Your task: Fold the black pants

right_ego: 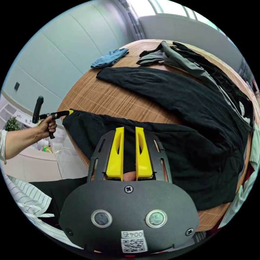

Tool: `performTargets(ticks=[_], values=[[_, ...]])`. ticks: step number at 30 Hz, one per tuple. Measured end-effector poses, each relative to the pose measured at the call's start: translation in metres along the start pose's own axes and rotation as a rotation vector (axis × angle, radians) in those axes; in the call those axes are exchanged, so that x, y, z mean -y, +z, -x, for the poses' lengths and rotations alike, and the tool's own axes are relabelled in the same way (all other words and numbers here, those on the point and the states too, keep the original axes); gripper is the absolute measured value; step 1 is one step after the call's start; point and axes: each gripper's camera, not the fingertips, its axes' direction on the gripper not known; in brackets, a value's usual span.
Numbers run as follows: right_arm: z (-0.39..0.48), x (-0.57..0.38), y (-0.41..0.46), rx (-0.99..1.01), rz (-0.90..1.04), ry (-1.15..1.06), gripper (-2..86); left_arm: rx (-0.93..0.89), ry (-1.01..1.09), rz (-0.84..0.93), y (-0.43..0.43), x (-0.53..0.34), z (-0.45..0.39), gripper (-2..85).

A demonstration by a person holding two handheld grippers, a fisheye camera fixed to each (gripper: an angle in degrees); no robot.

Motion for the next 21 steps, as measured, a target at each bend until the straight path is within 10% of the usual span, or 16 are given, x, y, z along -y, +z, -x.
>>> performTargets(ticks=[21], values=[[-0.007, 0.030, 0.058, -0.092, 0.005, 0.245, 8.3, -0.035, 0.254, 0.058, 0.035, 0.058, 0.103, 0.3]])
